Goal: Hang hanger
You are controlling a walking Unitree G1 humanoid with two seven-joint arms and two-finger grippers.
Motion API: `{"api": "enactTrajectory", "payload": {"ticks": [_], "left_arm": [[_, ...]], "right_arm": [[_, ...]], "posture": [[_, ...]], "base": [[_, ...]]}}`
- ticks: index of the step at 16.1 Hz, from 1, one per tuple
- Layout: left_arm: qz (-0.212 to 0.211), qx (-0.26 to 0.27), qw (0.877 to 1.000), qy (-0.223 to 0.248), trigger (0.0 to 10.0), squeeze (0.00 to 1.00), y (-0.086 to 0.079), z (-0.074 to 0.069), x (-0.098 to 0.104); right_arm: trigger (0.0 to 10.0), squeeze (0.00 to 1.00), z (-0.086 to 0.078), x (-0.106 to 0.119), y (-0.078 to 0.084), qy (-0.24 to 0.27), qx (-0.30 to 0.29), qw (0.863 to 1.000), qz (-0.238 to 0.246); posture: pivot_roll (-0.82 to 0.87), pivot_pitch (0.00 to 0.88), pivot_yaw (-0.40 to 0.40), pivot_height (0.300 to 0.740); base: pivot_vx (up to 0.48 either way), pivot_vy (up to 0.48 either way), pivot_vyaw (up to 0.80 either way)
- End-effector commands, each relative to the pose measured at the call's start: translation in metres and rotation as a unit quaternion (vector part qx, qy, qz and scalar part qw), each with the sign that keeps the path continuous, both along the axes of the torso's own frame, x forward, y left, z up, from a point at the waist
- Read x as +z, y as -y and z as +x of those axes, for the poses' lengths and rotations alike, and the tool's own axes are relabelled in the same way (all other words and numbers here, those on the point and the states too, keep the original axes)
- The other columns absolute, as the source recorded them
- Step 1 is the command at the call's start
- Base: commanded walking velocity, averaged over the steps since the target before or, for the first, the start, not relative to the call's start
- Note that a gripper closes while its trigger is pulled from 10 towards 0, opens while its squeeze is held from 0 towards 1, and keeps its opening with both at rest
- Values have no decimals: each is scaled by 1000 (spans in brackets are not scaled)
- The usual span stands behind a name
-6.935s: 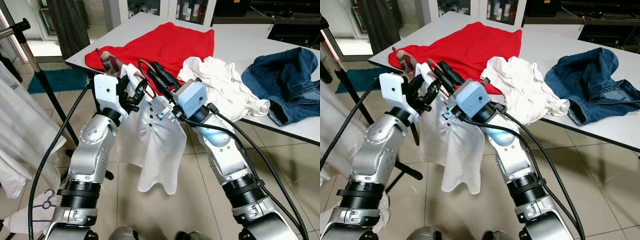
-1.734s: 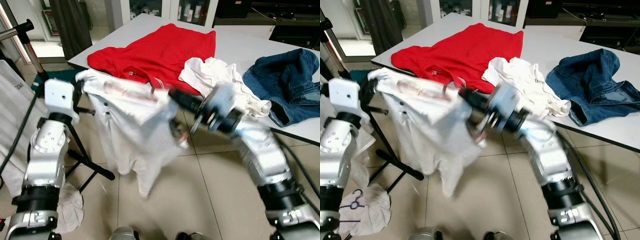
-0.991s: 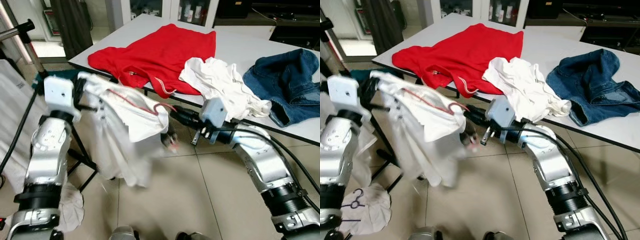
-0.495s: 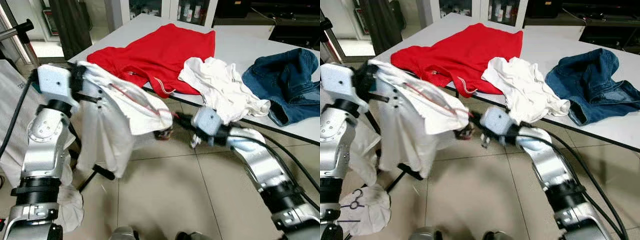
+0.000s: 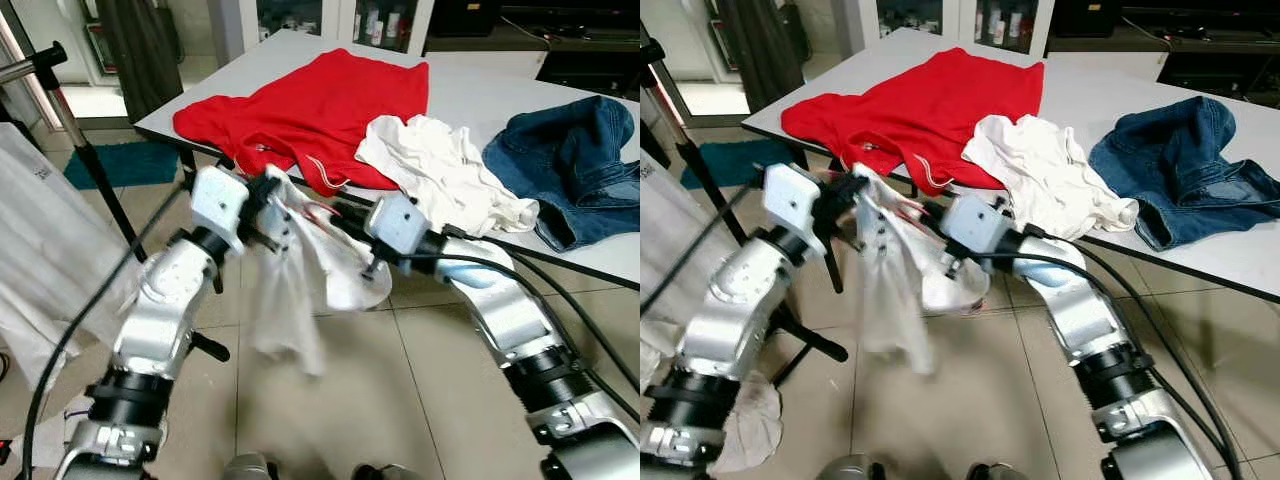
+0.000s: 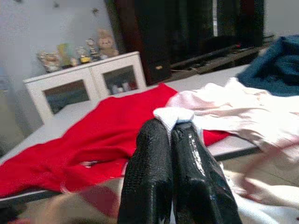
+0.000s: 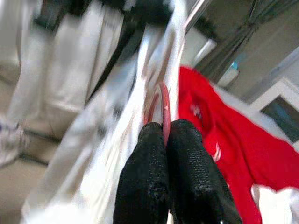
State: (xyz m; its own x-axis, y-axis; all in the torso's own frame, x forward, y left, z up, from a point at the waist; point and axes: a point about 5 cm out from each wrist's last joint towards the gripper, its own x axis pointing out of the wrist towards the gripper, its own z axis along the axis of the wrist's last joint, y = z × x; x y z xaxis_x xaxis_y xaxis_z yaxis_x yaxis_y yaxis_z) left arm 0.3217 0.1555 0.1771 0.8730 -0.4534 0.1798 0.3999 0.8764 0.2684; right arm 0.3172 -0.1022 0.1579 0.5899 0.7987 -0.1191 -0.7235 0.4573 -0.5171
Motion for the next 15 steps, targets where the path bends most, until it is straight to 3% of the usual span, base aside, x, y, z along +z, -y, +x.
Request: {"api": "enactTrajectory", "payload": {"ticks": [1, 2, 6, 8, 9, 12, 15], "left_arm": [[-7, 29, 999, 13, 0, 0, -13, 4, 10], [-17, 54, 998, 19, 0, 0, -28, 5, 14], [-60, 103, 992, 45, 0, 0, -56, 7, 31], [-57, 113, 991, 47, 0, 0, -62, 7, 32], [-47, 136, 989, 39, 0, 0, -75, 6, 27], [-28, 158, 987, 27, 0, 0, -89, 2, 18], [9, 180, 984, 12, 0, 0, -101, -4, 6]], "right_arm": [[0, 267, -1, -6, 5, -4, 1, 1000, -23], [0, 267, -3, -17, 13, -20, -3, 999, -50], [0, 263, -6, -39, 19, -44, -12, 993, -106], [0, 263, -6, -41, 21, -44, -15, 993, -112], [0, 263, -4, -34, 24, -36, -15, 995, -92], [0, 267, -3, -23, 30, -33, -14, 997, -68], [0, 263, -13, -3, 30, -39, 38, 998, 12]], "posture": [[77, 0, 7, 740], [76, 0, 7, 740], [73, 0, 8, 740], [73, 0, 8, 740], [82, 0, 1, 740], [82, 0, 1, 740], [78, 0, 3, 740]], "base": [[0, 0, 0], [0, 0, 0], [0, 0, 0], [0, 0, 0], [0, 0, 0], [0, 0, 0], [0, 0, 0]]}}
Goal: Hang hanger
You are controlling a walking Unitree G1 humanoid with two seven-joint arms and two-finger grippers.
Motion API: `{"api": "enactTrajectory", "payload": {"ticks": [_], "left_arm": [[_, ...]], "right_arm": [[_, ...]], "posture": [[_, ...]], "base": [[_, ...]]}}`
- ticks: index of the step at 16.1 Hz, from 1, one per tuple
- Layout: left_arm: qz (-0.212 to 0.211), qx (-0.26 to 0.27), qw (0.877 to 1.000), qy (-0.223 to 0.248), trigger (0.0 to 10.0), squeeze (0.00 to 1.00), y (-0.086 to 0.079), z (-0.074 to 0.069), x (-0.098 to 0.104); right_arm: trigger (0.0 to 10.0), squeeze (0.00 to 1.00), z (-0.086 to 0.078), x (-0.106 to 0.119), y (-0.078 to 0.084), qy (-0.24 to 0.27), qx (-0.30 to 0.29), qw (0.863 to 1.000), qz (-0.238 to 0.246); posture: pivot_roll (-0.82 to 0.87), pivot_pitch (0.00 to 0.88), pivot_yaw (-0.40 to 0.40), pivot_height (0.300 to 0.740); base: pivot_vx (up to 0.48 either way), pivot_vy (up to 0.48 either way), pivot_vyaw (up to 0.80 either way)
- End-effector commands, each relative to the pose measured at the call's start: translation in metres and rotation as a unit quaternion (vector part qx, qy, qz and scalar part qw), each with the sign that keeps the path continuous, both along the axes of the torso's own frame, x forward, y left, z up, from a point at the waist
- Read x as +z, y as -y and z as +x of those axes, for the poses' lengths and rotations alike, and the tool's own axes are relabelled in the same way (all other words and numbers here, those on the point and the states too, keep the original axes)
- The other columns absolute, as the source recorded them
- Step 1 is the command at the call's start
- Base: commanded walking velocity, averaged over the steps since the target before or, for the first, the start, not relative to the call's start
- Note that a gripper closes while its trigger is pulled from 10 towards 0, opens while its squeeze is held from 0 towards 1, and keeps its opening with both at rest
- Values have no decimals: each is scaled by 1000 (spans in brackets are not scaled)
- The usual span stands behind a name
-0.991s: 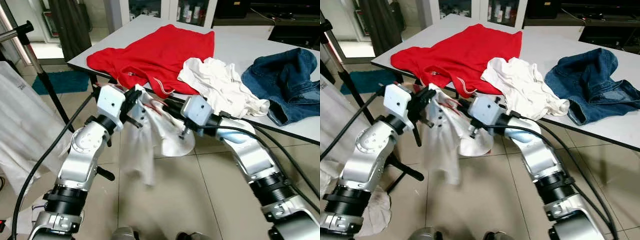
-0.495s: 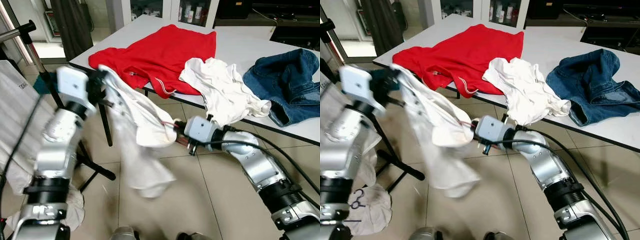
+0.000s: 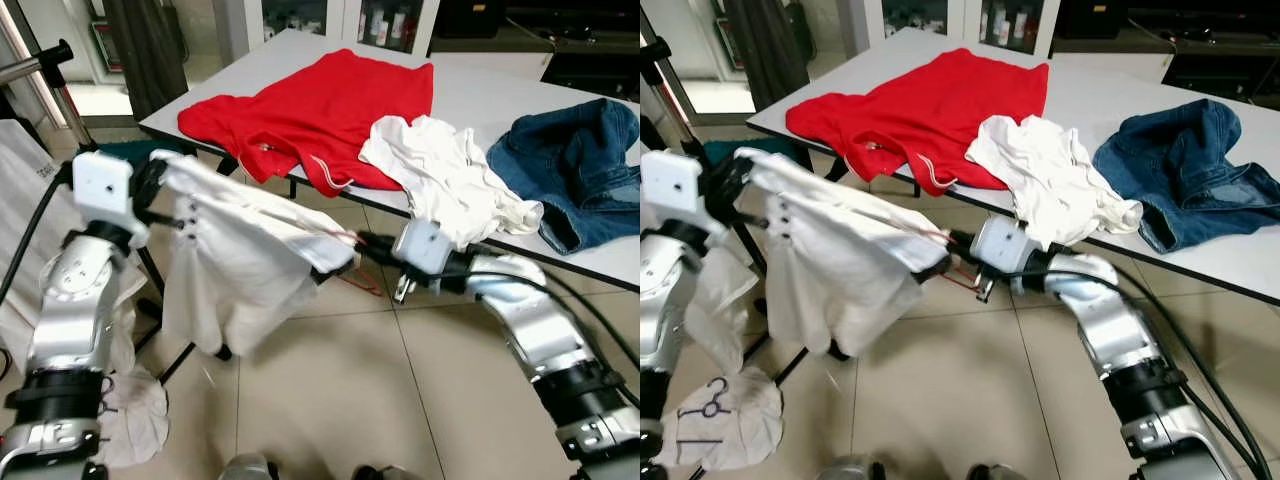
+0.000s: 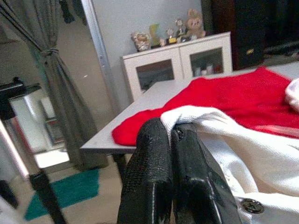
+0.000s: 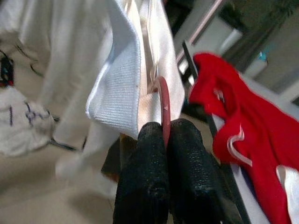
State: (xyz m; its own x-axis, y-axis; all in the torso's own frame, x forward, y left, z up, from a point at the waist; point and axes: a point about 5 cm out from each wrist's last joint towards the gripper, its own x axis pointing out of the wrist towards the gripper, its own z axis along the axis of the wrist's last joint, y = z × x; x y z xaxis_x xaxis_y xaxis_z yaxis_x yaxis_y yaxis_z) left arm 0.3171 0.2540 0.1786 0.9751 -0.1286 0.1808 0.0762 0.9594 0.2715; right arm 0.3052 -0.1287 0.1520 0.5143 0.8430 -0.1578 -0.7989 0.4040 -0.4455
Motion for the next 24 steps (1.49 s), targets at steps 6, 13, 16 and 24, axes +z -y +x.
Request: {"api": "enactTrajectory", "payload": {"ticks": [6, 13, 16, 24], "left_arm": [[19, -22, 999, -18, 0, 0, 18, 2, -15], [12, -102, 994, -28, 0, 0, 76, 4, -31], [12, -110, 993, -28, 0, 0, 84, 4, -32], [20, -83, 996, -14, 0, 0, 73, 7, -26]], "right_arm": [[0, 243, -10, 70, -14, 27, 80, 978, 188], [0, 247, 3, 83, -38, 34, 54, 969, 240], [0, 247, 5, 79, -44, 29, 44, 971, 233], [0, 243, 7, 62, -14, -8, 34, 982, 186]], "posture": [[79, 0, 4, 740], [87, 0, -3, 740], [89, 0, -6, 740], [76, 0, -8, 740]], "base": [[0, 0, 0], [0, 0, 0], [0, 0, 0], [0, 0, 0]]}}
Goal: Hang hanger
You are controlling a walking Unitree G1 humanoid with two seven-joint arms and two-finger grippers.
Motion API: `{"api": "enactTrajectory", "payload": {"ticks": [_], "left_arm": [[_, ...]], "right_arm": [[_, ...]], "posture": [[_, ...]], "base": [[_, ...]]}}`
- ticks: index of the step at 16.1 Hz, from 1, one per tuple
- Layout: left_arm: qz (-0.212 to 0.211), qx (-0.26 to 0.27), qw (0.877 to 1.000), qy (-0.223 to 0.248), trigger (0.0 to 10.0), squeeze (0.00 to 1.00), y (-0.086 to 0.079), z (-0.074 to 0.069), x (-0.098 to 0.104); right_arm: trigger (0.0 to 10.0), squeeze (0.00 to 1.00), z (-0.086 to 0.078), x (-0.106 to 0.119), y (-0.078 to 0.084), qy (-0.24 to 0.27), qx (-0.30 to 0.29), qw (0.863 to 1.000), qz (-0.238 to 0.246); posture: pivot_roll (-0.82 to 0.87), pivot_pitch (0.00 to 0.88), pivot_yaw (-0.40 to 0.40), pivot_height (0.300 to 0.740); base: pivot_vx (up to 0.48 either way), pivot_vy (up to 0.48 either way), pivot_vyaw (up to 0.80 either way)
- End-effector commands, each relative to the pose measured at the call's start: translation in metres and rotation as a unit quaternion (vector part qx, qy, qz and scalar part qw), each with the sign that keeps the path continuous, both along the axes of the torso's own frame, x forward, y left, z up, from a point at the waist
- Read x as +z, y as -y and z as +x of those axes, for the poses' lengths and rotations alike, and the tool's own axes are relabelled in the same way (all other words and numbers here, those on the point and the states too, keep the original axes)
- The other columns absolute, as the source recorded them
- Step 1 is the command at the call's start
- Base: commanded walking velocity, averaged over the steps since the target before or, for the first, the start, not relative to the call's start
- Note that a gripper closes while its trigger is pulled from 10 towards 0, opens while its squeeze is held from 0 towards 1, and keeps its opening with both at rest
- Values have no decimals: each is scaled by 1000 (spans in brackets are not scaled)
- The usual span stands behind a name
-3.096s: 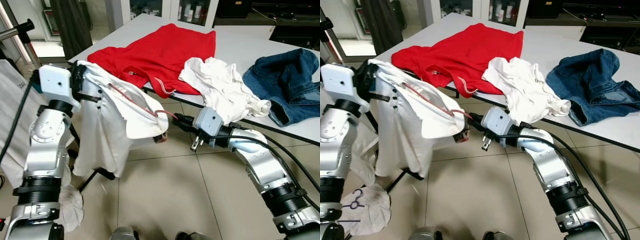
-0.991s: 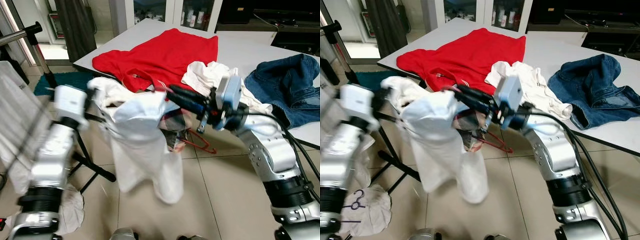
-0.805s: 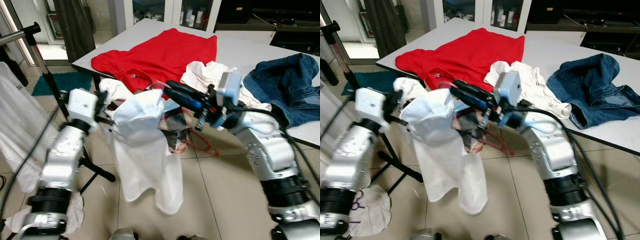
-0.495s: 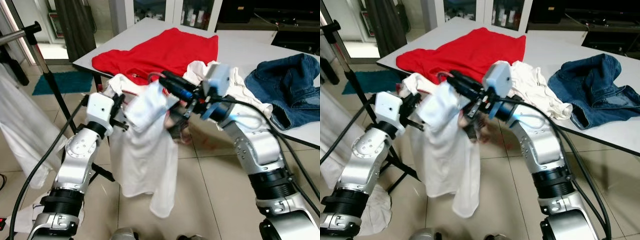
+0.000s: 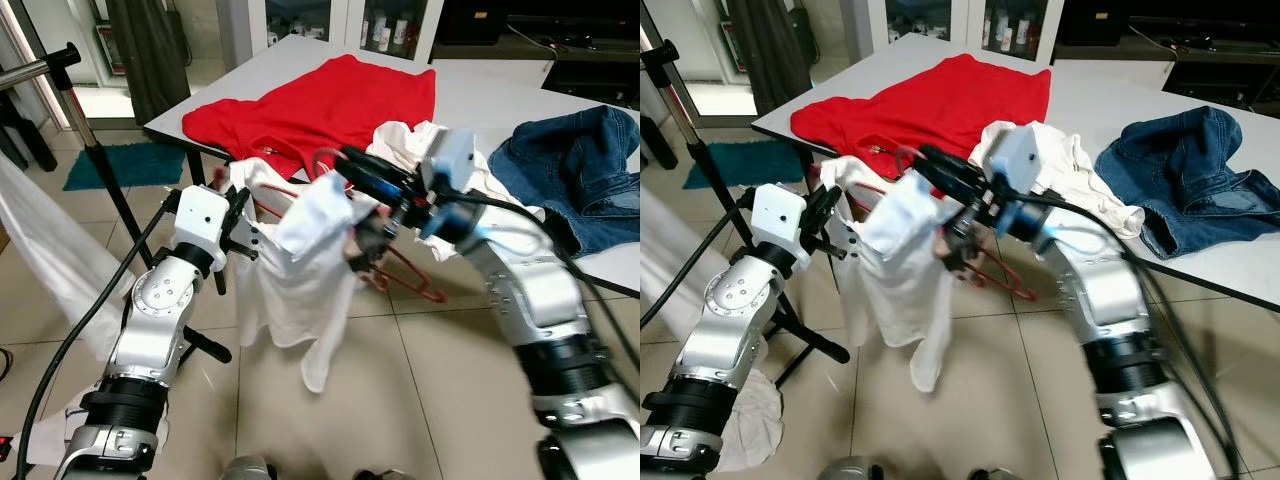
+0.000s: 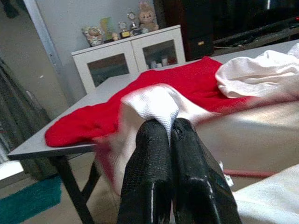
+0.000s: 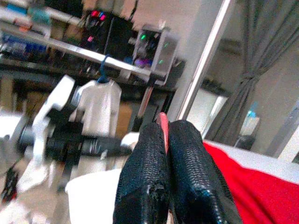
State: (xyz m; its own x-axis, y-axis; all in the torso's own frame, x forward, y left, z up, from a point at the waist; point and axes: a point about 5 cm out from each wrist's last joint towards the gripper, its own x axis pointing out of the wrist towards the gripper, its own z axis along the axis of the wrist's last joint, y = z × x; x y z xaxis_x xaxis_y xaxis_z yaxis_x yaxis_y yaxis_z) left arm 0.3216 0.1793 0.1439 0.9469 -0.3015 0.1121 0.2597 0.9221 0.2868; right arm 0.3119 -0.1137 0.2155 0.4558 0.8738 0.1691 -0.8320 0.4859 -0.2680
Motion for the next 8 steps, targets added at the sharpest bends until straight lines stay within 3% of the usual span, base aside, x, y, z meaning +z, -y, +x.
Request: {"api": "enactTrajectory", "payload": {"ticks": [1, 4, 6, 8], "left_arm": [[11, 25, 999, 22, 0, 0, -16, 4, 12], [10, 55, 998, 34, 0, 0, -37, 3, 21], [16, 58, 997, 46, 0, 0, -42, 3, 29], [19, 62, 997, 47, 0, 0, -45, 4, 30]], "right_arm": [[0, 243, -1, -7, 8, -13, -2, 1000, -12], [0, 216, -14, 1, 14, -11, 46, 999, -19], [0, 180, -20, 16, 18, -9, 80, 997, -4], [0, 169, -18, 31, 34, -13, 94, 995, 28]], "posture": [[75, 0, -8, 740], [69, 0, -5, 740], [68, 0, -3, 740], [72, 0, -3, 740]], "base": [[0, 0, 0], [0, 0, 0], [0, 0, 0], [0, 0, 0]]}}
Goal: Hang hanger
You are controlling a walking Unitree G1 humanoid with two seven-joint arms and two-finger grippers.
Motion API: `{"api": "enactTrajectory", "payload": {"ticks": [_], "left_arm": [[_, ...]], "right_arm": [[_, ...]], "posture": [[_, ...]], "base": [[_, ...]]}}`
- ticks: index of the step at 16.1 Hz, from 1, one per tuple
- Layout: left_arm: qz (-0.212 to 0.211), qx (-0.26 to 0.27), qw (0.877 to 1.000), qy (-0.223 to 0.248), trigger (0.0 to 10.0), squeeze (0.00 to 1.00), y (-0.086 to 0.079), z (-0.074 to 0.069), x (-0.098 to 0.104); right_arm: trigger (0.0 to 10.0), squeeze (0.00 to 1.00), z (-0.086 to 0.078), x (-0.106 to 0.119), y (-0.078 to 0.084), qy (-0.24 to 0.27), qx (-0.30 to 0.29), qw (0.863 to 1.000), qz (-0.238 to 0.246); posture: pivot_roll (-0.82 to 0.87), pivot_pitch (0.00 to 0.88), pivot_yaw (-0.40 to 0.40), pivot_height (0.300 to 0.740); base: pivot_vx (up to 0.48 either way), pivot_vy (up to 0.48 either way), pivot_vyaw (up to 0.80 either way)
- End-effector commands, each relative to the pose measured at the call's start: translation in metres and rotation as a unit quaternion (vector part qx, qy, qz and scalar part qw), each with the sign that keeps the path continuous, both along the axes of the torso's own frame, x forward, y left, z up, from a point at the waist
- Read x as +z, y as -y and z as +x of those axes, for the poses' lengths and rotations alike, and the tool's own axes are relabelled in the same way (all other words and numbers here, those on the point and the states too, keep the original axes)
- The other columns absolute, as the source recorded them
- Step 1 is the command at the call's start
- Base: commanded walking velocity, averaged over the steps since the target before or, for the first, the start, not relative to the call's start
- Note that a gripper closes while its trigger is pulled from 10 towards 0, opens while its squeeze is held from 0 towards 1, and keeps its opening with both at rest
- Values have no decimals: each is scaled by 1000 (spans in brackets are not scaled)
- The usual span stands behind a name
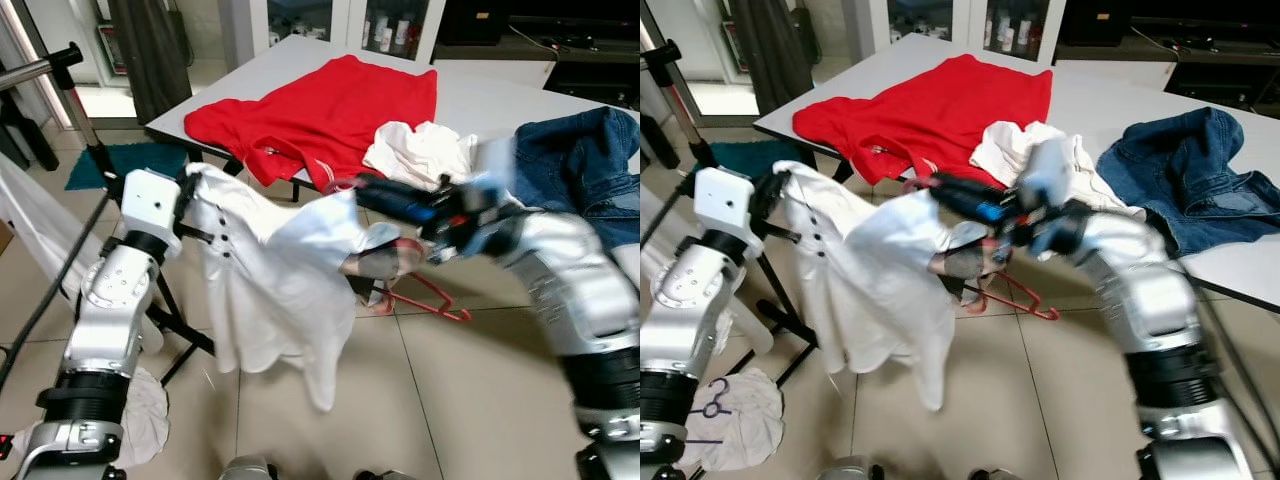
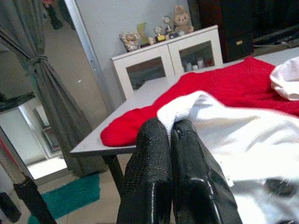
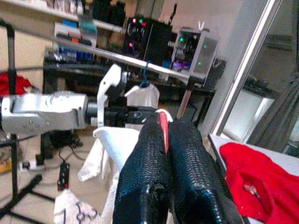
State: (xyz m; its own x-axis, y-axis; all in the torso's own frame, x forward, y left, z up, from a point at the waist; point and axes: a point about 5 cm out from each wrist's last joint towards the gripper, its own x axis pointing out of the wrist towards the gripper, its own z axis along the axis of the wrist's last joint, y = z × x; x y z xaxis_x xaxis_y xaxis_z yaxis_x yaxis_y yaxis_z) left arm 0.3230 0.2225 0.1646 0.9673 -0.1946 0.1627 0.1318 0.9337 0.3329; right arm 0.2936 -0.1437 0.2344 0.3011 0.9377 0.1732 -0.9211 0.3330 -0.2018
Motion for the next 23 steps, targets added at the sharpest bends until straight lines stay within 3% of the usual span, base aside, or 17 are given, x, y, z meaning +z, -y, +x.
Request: {"api": "enactTrajectory", "payload": {"ticks": [1, 3, 5, 7, 11, 13, 15, 16, 19, 22, 23], "left_arm": [[2, 3, 1000, 15, 0, 0, -2, 2, 8], [2, 2, 1000, 11, 0, 0, 0, 0, 4], [4, 0, 1000, 2, 0, 0, 0, -3, -1], [4, -7, 1000, -2, 0, 0, 2, -3, -3], [0, -22, 1000, -10, 0, 0, 12, -3, -8], [-1, -39, 999, -19, 0, 0, 21, -3, -13], [-1, -41, 999, -13, 0, 0, 23, -3, -11], [-1, -41, 999, -6, 0, 0, 23, -2, -6], [2, -46, 999, -4, 0, 0, 24, -2, -4], [-4, -4, 1000, 25, 0, 0, 12, 0, 6], [-12, 7, 999, 31, 1373, 0, 9, 0, 9]], "right_arm": [[0, 169, -1, 13, 7, 14, 10, 1000, 12], [0, 149, -7, 13, 14, 11, 32, 999, -4], [0, 137, -7, 24, 24, 10, 29, 999, 21], [0, 141, 8, 36, 31, 20, -32, 997, 70], [0, 141, 3, 45, 17, 20, 11, 994, 110], [0, 133, -7, 53, 6, 16, 81, 988, 134], [0, 133, -10, 40, 1, 1, 101, 991, 87], [0, 129, -5, 27, -1, -11, 76, 995, 59], [0, 133, 7, 22, 2, -22, 27, 997, 63], [0, 129, 11, 18, 12, -30, 3, 998, 46], [0, 133, 15, 19, 14, -29, -16, 998, 53]], "posture": [[75, 0, -4, 740], [76, 0, -4, 740], [76, 0, -4, 740], [77, 0, -5, 740], [77, 0, -1, 740], [79, 0, 0, 740], [81, 0, -1, 740], [86, 0, -4, 740], [85, 0, -1, 740], [83, 0, 2, 740], [84, 0, 3, 740]], "base": [[0, 0, 0], [0, 0, 0], [0, 0, 0], [0, 0, 0], [0, 0, 0], [0, 0, 0], [0, 0, 0], [0, 0, 0], [0, 0, 0], [0, 0, 0], [0, 0, 0]]}}
